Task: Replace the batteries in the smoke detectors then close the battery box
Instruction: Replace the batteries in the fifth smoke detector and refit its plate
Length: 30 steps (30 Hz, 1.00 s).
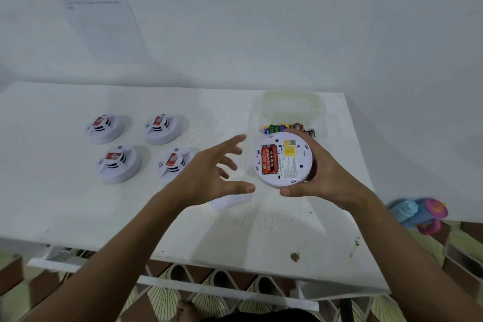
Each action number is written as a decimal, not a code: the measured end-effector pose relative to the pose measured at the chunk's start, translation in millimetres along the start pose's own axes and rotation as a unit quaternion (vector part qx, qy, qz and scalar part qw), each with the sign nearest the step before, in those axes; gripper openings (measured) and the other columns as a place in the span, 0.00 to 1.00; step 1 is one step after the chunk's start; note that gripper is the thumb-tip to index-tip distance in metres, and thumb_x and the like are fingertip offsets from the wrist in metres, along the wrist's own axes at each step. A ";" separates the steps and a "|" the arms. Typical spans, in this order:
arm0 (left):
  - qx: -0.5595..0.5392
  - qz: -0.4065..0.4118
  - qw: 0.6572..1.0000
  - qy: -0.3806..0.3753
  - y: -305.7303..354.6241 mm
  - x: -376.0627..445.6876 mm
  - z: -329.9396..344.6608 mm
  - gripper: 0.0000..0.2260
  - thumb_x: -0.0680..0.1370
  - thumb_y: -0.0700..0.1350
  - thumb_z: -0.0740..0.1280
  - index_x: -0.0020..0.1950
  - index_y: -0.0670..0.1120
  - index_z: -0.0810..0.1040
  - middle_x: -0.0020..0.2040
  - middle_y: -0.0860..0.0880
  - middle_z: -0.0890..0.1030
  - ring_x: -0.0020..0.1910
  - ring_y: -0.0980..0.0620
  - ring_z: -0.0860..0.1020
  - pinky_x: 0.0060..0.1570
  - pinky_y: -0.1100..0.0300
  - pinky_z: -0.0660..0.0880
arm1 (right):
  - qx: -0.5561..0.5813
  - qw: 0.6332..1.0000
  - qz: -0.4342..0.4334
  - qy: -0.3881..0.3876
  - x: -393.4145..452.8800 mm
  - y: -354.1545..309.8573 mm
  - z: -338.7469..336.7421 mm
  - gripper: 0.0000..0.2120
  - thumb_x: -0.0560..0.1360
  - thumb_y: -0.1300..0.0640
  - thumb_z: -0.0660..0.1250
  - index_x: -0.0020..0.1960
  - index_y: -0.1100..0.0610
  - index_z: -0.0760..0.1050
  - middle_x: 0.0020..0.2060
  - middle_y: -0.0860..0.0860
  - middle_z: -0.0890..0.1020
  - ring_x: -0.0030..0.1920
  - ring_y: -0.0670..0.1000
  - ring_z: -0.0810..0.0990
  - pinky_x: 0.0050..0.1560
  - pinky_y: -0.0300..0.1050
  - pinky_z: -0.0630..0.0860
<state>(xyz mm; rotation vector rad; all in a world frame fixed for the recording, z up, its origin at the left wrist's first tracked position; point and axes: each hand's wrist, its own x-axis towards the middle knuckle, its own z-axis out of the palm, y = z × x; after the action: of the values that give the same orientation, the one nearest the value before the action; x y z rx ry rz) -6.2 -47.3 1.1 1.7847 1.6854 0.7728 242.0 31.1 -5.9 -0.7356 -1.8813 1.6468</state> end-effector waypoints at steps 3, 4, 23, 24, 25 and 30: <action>0.119 -0.050 0.992 -0.014 -27.0 -10.5 4.9 0.36 0.68 0.60 0.74 0.73 0.56 0.65 0.63 0.56 0.74 0.50 0.61 0.76 0.43 0.68 0.75 | -0.003 1.000 0.011 0.005 -8.8 5.4 -6.6 0.45 0.60 0.66 0.80 0.72 0.47 0.66 0.63 0.43 0.78 0.65 0.46 0.77 0.52 0.42 0.80; 0.142 -0.065 0.987 -0.028 -34.0 -13.7 7.8 0.36 0.69 0.61 0.74 0.73 0.54 0.66 0.64 0.54 0.73 0.51 0.59 0.75 0.46 0.68 0.73 | -0.008 1.000 0.014 0.007 -11.1 6.9 -8.1 0.45 0.60 0.65 0.80 0.72 0.47 0.66 0.63 0.43 0.78 0.65 0.47 0.77 0.52 0.43 0.81; 0.186 -0.116 0.975 -0.023 -58.5 -24.0 25.7 0.20 0.63 0.60 0.74 0.45 0.49 0.74 0.42 0.55 0.70 0.42 0.55 0.71 0.36 0.65 0.65 | -0.026 0.999 0.025 -0.002 -11.7 12.9 1.1 0.47 0.58 0.64 0.81 0.72 0.47 0.65 0.62 0.41 0.77 0.64 0.44 0.76 0.53 0.42 0.80; 0.175 -0.115 0.978 -0.001 -54.2 -23.9 23.2 0.20 0.63 0.59 0.75 0.45 0.49 0.75 0.43 0.55 0.71 0.41 0.55 0.71 0.36 0.66 0.65 | -0.023 0.999 0.023 -0.001 -12.1 12.4 0.7 0.47 0.58 0.64 0.81 0.72 0.47 0.65 0.62 0.41 0.78 0.64 0.44 0.76 0.53 0.41 0.80; 0.166 -0.111 0.979 0.031 -47.9 -23.4 18.7 0.20 0.63 0.59 0.75 0.46 0.48 0.75 0.44 0.53 0.72 0.41 0.55 0.72 0.35 0.66 0.66 | -0.018 1.000 0.021 0.000 -12.7 11.9 0.3 0.47 0.59 0.65 0.80 0.72 0.46 0.65 0.62 0.41 0.78 0.64 0.43 0.76 0.52 0.41 0.80; 0.113 -0.018 0.981 0.155 7.1 -15.3 -5.9 0.22 0.63 0.56 0.77 0.53 0.49 0.77 0.48 0.54 0.74 0.43 0.61 0.73 0.38 0.74 0.67 | -0.003 1.000 0.012 0.002 -16.5 9.1 -0.7 0.46 0.59 0.67 0.80 0.71 0.46 0.66 0.62 0.41 0.78 0.63 0.44 0.77 0.52 0.41 0.80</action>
<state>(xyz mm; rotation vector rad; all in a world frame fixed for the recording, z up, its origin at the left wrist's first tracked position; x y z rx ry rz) -6.4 -62.9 9.8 1.8504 2.0741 0.9134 254.8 21.0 -15.5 -0.7665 -1.8810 1.6545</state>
